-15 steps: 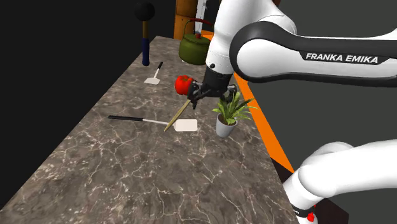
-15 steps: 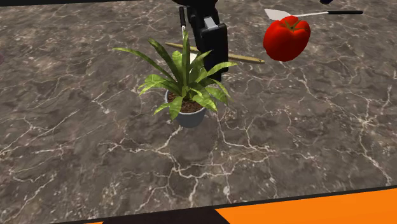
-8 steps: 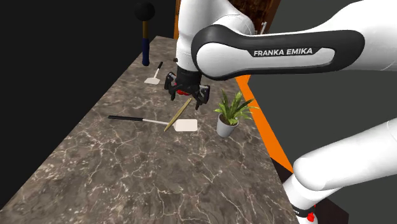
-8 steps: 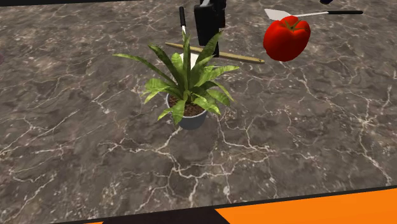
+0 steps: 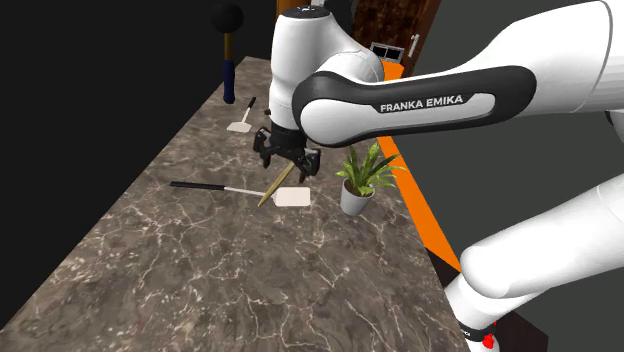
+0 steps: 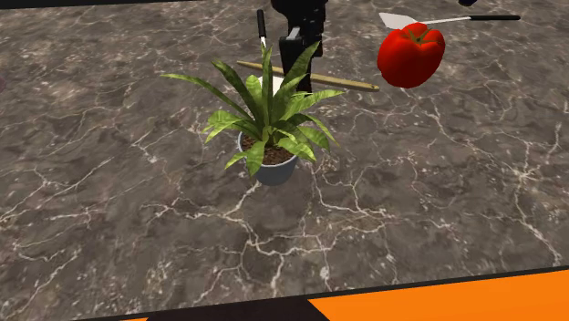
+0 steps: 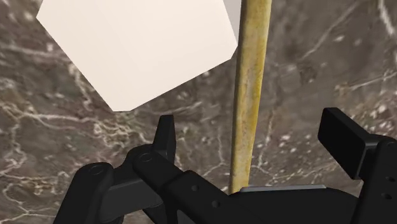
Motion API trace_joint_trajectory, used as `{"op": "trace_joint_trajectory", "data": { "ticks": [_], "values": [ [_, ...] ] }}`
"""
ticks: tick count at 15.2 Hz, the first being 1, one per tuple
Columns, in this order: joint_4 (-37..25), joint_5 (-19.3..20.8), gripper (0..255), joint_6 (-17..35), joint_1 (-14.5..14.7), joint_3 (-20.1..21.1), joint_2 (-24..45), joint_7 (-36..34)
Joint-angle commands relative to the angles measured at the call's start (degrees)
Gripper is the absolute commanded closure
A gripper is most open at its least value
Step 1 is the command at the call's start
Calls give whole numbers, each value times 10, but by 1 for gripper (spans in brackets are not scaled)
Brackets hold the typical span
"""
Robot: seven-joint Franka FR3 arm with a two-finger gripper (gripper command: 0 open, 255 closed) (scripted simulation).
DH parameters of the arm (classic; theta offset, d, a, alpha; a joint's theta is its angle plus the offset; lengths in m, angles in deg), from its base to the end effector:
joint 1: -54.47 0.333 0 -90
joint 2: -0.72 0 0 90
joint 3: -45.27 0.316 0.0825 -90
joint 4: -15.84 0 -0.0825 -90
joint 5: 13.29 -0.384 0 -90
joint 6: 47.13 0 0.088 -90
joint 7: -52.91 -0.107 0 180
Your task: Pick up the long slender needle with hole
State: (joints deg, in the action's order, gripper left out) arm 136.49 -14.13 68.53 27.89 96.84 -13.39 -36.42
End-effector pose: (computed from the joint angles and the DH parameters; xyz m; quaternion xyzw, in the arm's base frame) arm 0.4573 0.2389 0.4883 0.8388 -0.5360 0.0933 0.0204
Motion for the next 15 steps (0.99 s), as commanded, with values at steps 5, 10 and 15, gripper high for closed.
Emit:
{"op": "trace_joint_trajectory", "data": {
  "ticks": [5, 10, 15],
  "values": [
    [4, 1, 255, 5, 0, 1, 1, -1],
    [7, 2, 255, 10, -1, 2, 3, -2],
    [-20, -5, 255, -25, 2, -7, -8, 8]
  ]
}}
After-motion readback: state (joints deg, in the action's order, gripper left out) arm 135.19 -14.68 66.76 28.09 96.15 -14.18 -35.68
